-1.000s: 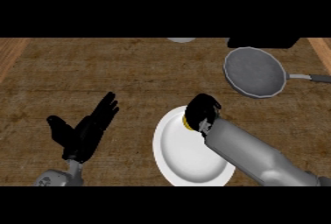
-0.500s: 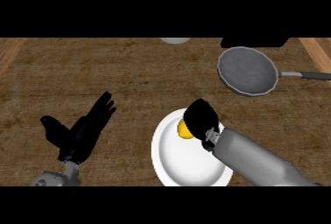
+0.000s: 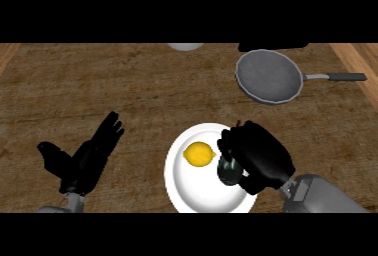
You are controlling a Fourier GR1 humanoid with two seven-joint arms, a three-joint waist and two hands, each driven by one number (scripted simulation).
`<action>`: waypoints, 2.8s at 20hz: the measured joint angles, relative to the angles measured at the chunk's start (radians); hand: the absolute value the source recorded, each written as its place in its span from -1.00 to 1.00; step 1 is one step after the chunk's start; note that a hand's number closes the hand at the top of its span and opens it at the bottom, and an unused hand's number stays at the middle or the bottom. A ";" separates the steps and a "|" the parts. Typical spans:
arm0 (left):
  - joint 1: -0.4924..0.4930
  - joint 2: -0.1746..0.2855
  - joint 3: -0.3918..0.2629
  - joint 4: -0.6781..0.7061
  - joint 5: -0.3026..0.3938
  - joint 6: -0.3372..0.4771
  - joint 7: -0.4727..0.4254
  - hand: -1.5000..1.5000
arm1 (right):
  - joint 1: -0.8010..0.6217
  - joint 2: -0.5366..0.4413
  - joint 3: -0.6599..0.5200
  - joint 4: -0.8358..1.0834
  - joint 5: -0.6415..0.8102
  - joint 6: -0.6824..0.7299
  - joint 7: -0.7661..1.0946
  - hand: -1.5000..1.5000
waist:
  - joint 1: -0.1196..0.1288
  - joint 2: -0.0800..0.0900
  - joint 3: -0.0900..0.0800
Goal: Pick the eggplant from the plate and place it in the pan
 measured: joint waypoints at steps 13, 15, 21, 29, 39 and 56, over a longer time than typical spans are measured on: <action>-0.023 -0.004 -0.007 -0.020 -0.004 -0.027 0.014 0.00 | 0.381 -0.125 -0.451 -0.288 -0.575 -0.086 -0.212 1.00 | 0.062 0.021 -0.002; -0.039 -0.017 -0.011 -0.005 -0.013 -0.034 0.013 0.00 | 0.382 -0.120 -0.500 -0.222 -0.610 -0.070 -0.264 1.00 | 0.074 0.022 -0.003; -0.074 -0.038 -0.019 0.002 -0.035 -0.040 0.043 0.00 | 0.238 -0.070 -0.562 0.078 -0.516 -0.119 -0.413 1.00 | 0.100 0.026 -0.003; -0.082 -0.065 -0.024 0.024 -0.056 -0.056 0.028 0.00 | -0.006 0.054 -0.647 0.526 -0.413 -0.309 -0.583 1.00 | 0.119 0.031 -0.003; -0.128 -0.074 -0.005 0.045 -0.055 -0.078 0.040 0.00 | -0.341 0.088 -0.825 1.094 -0.428 -0.459 -0.801 1.00 | 0.144 0.042 -0.002; -0.148 -0.095 -0.034 0.039 -0.076 -0.092 0.049 0.00 | -0.528 0.039 -0.849 1.521 -0.355 -0.391 -0.812 -1.00 | 0.196 0.066 0.002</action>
